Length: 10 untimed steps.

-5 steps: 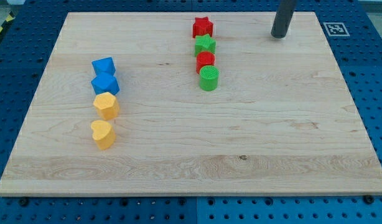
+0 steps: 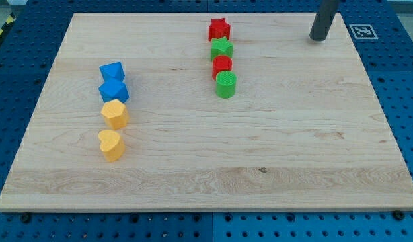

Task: Point your arm to the green star

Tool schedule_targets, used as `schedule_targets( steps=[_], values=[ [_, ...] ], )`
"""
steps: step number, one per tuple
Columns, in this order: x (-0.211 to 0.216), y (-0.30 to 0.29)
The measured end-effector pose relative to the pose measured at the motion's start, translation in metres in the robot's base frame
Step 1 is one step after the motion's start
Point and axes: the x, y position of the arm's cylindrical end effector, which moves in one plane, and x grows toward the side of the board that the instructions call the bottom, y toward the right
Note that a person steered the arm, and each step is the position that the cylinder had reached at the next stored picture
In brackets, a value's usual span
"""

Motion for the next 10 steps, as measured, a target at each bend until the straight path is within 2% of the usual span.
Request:
schedule_targets(
  steps=[6,7,9,10],
  values=[
    [0.000,0.004],
    [0.004,-0.024],
    [0.062,-0.133],
    [0.062,-0.137]
  ],
)
